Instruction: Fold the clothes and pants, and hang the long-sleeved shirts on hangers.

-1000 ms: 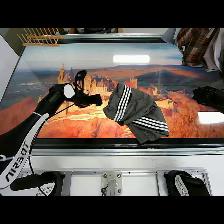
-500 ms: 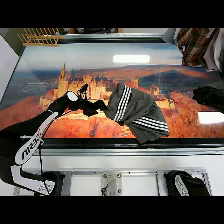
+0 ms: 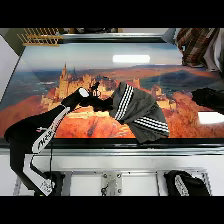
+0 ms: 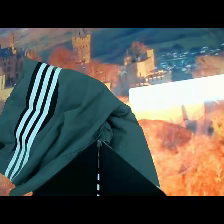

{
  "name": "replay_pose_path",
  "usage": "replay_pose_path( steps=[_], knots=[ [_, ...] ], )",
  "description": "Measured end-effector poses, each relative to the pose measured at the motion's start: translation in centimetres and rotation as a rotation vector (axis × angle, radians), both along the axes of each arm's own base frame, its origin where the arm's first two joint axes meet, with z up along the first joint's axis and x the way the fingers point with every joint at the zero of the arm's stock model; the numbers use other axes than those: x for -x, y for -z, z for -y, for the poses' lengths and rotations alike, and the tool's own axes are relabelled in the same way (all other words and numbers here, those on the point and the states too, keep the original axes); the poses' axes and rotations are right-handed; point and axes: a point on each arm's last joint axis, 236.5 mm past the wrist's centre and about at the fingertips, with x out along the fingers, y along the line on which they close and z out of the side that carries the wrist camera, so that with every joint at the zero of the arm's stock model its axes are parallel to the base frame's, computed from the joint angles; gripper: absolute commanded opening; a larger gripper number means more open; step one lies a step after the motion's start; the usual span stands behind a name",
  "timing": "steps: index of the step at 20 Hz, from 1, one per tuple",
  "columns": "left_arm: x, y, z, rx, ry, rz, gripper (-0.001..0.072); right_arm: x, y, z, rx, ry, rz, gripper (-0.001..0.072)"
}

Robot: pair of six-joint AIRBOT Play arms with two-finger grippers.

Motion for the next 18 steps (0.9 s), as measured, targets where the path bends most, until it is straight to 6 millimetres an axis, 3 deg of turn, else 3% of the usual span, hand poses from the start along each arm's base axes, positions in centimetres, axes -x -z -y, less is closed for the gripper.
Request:
replay_pose_path(
  steps=[1, 2, 3, 4, 7, 10, 15, 18],
  knots=[
    [-0.7, -0.7, -0.2, 0.01, -0.003, 0.007, 0.0006, -0.2, 0.3, 0.1, -0.001, 0.0, -0.008, 0.0029],
    [-1.6, -1.6, -0.6, 0.019, -0.007, 0.021, 0.0006, -0.3, 0.9, 0.2, 0.0, 0.0, -0.029, 0.0138],
    [-2.6, -2.7, -1.2, 0.023, -0.01, 0.044, 0.0006, -0.6, 1.6, 0.4, 0.002, 0.002, -0.052, 0.0391],
    [-3.4, -3.9, -1.9, 0.023, -0.008, 0.068, 0.0006, -0.9, 2.7, 0.6, 0.002, 0.001, -0.088, 0.0592],
    [-5.7, -7.4, -4.7, 0.0, -0.002, 0.146, 0.0007, -2.5, 7.2, 1.2, 0.003, -0.02, -0.219, 0.0613],
    [-6.9, -9.5, -6.8, -0.024, 0.001, 0.192, 0.0006, -4.0, 13.8, 0.4, -0.03, -0.082, -0.394, 0.0613],
    [-7.1, -10.3, -8.2, -0.053, 0.012, 0.204, 0.0006, -4.9, 23.8, -6.5, -0.147, -0.279, -0.621, 0.0613],
    [-7.1, -10.4, -8.4, -0.058, 0.017, 0.204, 0.0006, -4.4, 27.3, -10.8, -0.164, -0.369, -0.685, 0.0613]
  ],
)
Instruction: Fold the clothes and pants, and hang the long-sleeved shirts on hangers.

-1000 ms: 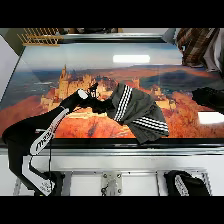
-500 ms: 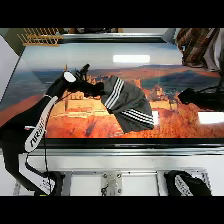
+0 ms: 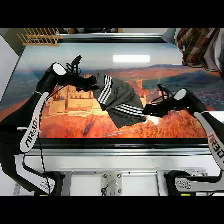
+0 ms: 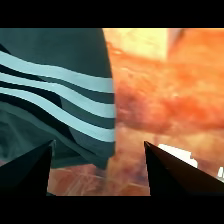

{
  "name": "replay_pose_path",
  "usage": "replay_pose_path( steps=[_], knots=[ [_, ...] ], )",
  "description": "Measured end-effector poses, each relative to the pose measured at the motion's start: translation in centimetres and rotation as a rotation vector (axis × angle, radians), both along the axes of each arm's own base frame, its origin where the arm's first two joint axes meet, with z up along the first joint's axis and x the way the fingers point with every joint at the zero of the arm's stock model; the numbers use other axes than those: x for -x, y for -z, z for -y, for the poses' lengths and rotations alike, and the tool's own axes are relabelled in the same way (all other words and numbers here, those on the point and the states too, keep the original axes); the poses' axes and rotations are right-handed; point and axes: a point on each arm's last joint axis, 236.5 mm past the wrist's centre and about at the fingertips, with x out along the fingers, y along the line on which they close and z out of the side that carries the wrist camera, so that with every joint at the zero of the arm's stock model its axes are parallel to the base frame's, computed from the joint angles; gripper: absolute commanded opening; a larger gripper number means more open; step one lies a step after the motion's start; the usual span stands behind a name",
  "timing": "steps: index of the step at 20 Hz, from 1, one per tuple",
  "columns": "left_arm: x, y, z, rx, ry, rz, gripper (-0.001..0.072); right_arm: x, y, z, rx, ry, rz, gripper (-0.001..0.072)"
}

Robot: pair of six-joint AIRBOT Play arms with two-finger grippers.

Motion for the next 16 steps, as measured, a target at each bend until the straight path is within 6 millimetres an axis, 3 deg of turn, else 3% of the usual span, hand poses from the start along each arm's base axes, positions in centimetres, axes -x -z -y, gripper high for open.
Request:
replay_pose_path(
  steps=[1, 2, 4, 6, 8, 10, 13, 15, 16],
  knots=[
    [0.0, 0.0, 0.0, -0.001, 0.001, 0.001, 0.0006, 0.2, 0.7, -1.2, -0.004, -0.023, -0.008, 0.061],
    [0.0, 0.0, -0.1, -0.002, 0.002, 0.001, 0.0006, 0.3, 1.3, -2.1, -0.005, -0.043, -0.01, 0.0515],
    [0.0, 0.0, -0.1, -0.005, 0.003, 0.001, 0.0006, 0.4, 1.9, -3.5, -0.007, -0.069, -0.009, 0.0037],
    [0.1, -0.4, -0.2, -0.005, 0.004, 0.006, 0.0005, 0.4, 1.9, -4.2, -0.006, -0.082, 0.002, 0.0018],
    [-0.1, -2.2, -0.5, -0.003, -0.003, 0.045, 0.0005, -0.5, 0.3, -4.1, -0.006, -0.082, 0.053, 0.0018],
    [-0.6, -7.1, -1.2, 0.0, -0.013, 0.148, 0.0006, -2.7, -4.2, -3.4, -0.009, -0.063, 0.175, 0.0017],
    [1.0, -17.9, -1.7, 0.023, 0.0, 0.354, 0.0006, -4.7, -16.1, -1.7, -0.013, -0.044, 0.438, 0.0017],
    [4.1, -25.8, -1.8, 0.044, 0.019, 0.511, 0.0006, -3.7, -24.6, -1.0, -0.009, -0.04, 0.625, 0.0017],
    [5.9, -28.8, -1.8, 0.05, 0.028, 0.575, 0.0006, -2.6, -28.2, -0.8, -0.009, -0.038, 0.708, 0.0018]
  ],
)
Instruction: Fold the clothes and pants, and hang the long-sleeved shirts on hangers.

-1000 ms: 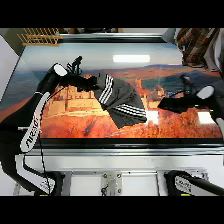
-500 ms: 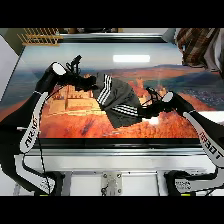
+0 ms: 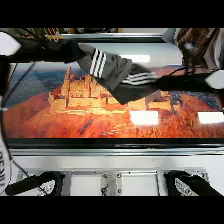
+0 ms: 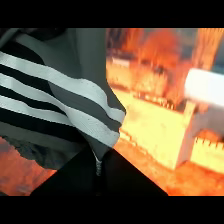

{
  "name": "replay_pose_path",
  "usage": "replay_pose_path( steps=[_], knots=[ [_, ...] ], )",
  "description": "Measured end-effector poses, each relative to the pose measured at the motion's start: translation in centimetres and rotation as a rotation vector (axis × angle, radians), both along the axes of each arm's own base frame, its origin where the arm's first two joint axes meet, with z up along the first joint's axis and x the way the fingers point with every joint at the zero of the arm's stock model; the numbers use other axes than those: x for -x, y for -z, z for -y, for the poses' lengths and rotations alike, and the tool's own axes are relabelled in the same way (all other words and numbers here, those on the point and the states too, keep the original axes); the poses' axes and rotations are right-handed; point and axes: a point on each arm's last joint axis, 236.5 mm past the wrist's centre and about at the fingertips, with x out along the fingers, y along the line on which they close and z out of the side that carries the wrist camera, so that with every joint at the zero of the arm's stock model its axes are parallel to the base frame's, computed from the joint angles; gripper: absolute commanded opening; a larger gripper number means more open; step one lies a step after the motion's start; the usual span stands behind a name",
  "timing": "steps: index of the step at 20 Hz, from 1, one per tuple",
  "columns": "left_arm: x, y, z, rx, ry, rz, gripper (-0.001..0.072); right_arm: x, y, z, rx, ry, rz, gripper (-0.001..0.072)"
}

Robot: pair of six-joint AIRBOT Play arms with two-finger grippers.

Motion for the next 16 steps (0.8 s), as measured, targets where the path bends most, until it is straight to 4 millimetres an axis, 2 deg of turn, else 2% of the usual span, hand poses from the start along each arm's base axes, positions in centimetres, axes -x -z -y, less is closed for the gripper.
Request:
replay_pose_path(
  steps=[1, 2, 3, 4, 5, 6, 8, 11, 12, 13, 14, 15, 16],
  knots=[
    [1.9, -2.6, 0.1, 0.007, 0.012, 0.057, 0.0006, 1.5, -3.3, 0.1, -0.011, 0.009, 0.068, 0.0017],
    [4.0, -4.7, 0.3, 0.015, 0.027, 0.105, 0.0006, 2.9, -5.7, 0.2, -0.024, 0.019, 0.117, 0.0017],
    [6.0, -6.0, 0.6, 0.02, 0.045, 0.135, 0.0006, 4.3, -7.5, 0.3, -0.038, 0.029, 0.152, 0.0017],
    [7.5, -6.3, 0.9, 0.014, 0.059, 0.148, 0.0006, 5.5, -8.6, 0.2, -0.051, 0.035, 0.167, 0.0017],
    [8.8, -5.6, 1.0, -0.007, 0.066, 0.143, 0.0006, 6.6, -9.1, 0.2, -0.065, 0.039, 0.166, 0.0017],
    [9.6, -4.5, 1.0, -0.023, 0.062, 0.119, 0.0006, 7.5, -8.8, 0.1, -0.074, 0.04, 0.143, 0.0017],
    [10.5, 0.0, 0.8, -0.073, 0.041, 0.027, 0.0006, 8.6, -6.6, -0.1, -0.085, 0.042, 0.065, 0.0017],
    [11.4, 9.2, 0.6, -0.133, 0.004, -0.163, 0.0006, 8.9, -0.4, 0.6, -0.059, 0.076, -0.081, 0.0018],
    [11.9, 12.2, 0.6, -0.146, 0.001, -0.225, 0.0047, 8.6, 1.8, 1.2, -0.041, 0.099, -0.12, 0.0019],
    [12.5, 14.9, 0.7, -0.15, -0.001, -0.288, 0.0454, 8.3, 3.7, 1.8, -0.018, 0.116, -0.152, 0.0024],
    [13.2, 17.4, 0.9, -0.146, 0.002, -0.355, 0.072, 7.8, 5.4, 2.3, 0.0, 0.134, -0.183, 0.0067],
    [14.0, 19.5, 1.3, -0.13, 0.005, -0.421, 0.0707, 7.4, 6.8, 2.6, 0.009, 0.146, -0.207, 0.0295],
    [14.7, 21.0, 1.8, -0.112, 0.015, -0.476, 0.0707, 6.8, 7.9, 2.8, 0.016, 0.157, -0.225, 0.0557]
  ],
)
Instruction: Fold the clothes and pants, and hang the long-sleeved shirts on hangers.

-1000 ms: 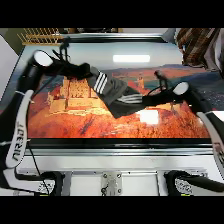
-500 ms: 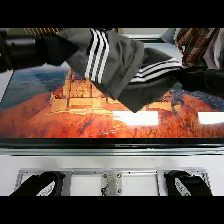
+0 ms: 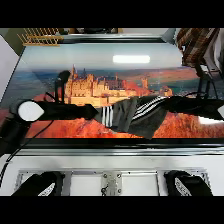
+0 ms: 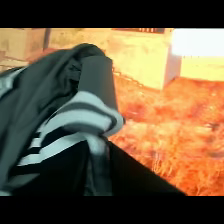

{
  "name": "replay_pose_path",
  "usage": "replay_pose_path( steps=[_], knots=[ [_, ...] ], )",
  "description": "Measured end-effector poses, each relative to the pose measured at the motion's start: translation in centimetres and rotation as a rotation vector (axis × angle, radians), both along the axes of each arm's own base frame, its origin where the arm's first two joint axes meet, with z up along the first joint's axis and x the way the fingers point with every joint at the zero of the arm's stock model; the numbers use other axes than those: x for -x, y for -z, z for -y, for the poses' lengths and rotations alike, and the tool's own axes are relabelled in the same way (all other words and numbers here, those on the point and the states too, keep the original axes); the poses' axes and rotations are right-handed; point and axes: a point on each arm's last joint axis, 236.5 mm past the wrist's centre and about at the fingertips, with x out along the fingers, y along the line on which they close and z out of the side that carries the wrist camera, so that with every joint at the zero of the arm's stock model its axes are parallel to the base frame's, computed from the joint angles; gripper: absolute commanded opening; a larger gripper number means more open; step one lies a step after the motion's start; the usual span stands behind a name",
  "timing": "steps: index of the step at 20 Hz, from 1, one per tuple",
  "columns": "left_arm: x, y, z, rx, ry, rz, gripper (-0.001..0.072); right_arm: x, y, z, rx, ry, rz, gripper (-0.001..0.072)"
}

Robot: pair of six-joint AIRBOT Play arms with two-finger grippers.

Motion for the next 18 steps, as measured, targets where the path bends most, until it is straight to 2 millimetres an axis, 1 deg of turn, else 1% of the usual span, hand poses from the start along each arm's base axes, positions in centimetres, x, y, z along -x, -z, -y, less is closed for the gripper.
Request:
replay_pose_path(
  steps=[1, 3, 4, 6, 8, 11, 12, 14, 15, 17, 18],
  knots=[
    [0.4, 1.1, 0.4, 0.017, 0.001, -0.039, 0.0707, -0.4, 0.9, 0.2, 0.005, 0.006, -0.018, 0.0629],
    [-0.1, 2.3, 0.5, 0.031, -0.014, -0.077, 0.0707, -1.2, 2.1, 0.4, 0.011, 0.018, -0.034, 0.0589],
    [-0.6, 2.7, 0.3, 0.032, -0.028, -0.088, 0.0708, -1.4, 2.5, 0.5, 0.013, 0.023, -0.037, 0.059],
    [-1.9, 4.1, -0.6, 0.02, -0.062, -0.116, 0.0707, -1.8, 2.5, 0.6, 0.014, 0.03, -0.029, 0.059],
    [-3.2, 6.6, -1.8, -0.014, -0.09, -0.161, 0.0706, -1.9, 2.4, 0.7, 0.016, 0.035, -0.02, 0.0589],
    [-4.2, 10.7, -2.4, -0.043, -0.099, -0.246, 0.0706, -1.9, 2.1, 0.8, 0.017, 0.038, -0.007, 0.0588],
    [-4.2, 11.9, -2.2, -0.043, -0.093, -0.273, 0.0706, -1.9, 2.1, 0.8, 0.017, 0.038, -0.006, 0.0588],
    [-3.5, 14.1, -1.2, -0.044, -0.053, -0.331, 0.0705, -1.9, 2.0, 0.8, 0.017, 0.039, -0.003, 0.0588],
    [-3.0, 14.8, -0.7, -0.048, -0.027, -0.353, 0.0662, -1.9, 2.0, 0.8, 0.017, 0.039, -0.003, 0.0588],
    [-1.7, 16.1, 0.6, -0.06, 0.035, -0.383, 0.0655, -2.0, 2.0, 0.8, 0.017, 0.04, -0.002, 0.0588],
    [-1.2, 16.5, 1.2, -0.065, 0.059, -0.391, 0.0634, -2.0, 2.0, 0.8, 0.017, 0.04, 0.0, 0.0588]
  ],
)
